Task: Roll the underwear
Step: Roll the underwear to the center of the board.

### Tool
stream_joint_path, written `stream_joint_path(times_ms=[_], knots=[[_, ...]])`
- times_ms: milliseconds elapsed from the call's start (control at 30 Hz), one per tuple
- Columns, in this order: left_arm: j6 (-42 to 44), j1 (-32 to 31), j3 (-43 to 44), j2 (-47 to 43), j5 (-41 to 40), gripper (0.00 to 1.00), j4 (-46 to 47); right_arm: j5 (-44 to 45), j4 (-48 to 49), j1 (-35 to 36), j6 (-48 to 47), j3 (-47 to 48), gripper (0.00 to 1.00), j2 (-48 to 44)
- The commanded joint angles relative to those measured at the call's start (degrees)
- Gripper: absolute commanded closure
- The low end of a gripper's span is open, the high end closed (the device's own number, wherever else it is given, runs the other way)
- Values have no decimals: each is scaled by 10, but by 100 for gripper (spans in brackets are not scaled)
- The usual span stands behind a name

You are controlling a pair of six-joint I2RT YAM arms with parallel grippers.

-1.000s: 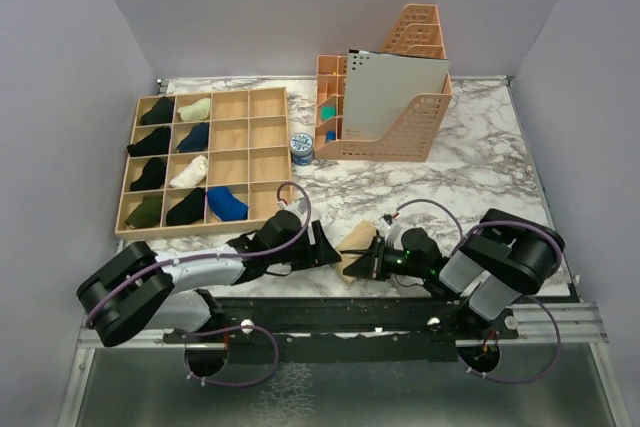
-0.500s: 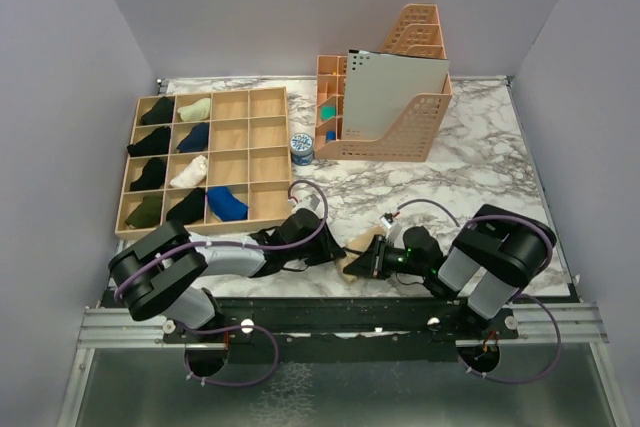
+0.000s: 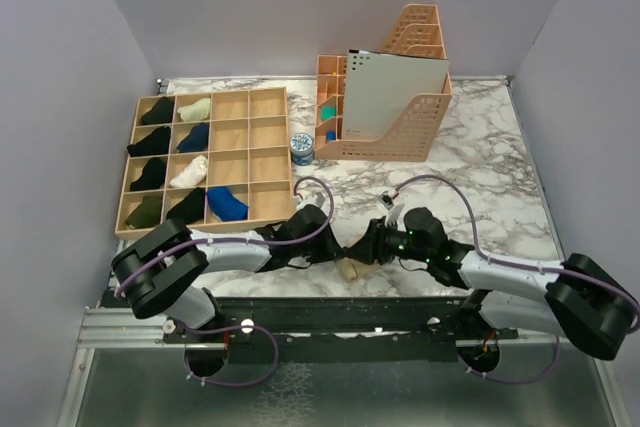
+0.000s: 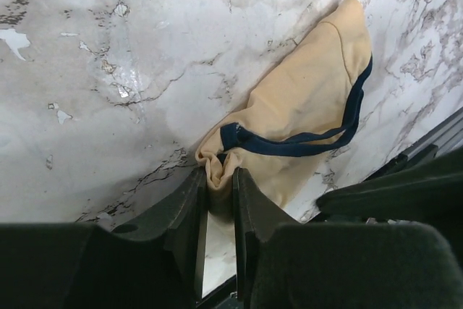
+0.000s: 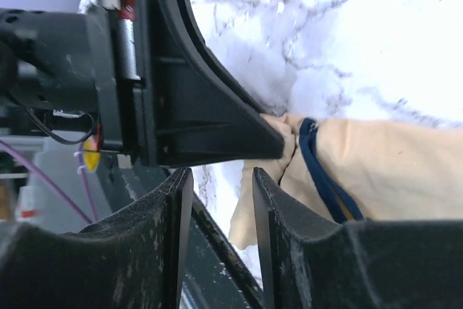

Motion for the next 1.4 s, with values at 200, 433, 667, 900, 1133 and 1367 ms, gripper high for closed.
stream_joint_path(times_ms=[200, 433, 667, 900, 1133, 1367], knots=[[11, -1, 22, 10, -21, 76, -87, 173, -323, 97, -181, 115, 56, -67], [3, 3, 25, 11, -7, 76, -85, 387, -369, 257, -186, 192, 56, 12], [-6, 6, 18, 6, 4, 76, -75, 464, -371, 307, -184, 223, 56, 76], [-9, 9, 18, 3, 9, 76, -77, 462, -354, 309, -178, 221, 58, 113], [-16, 13, 15, 1, 12, 76, -73, 450, -339, 311, -170, 216, 66, 138], [-22, 27, 3, -32, 12, 59, -81, 420, -247, 310, -109, 144, 97, 106]])
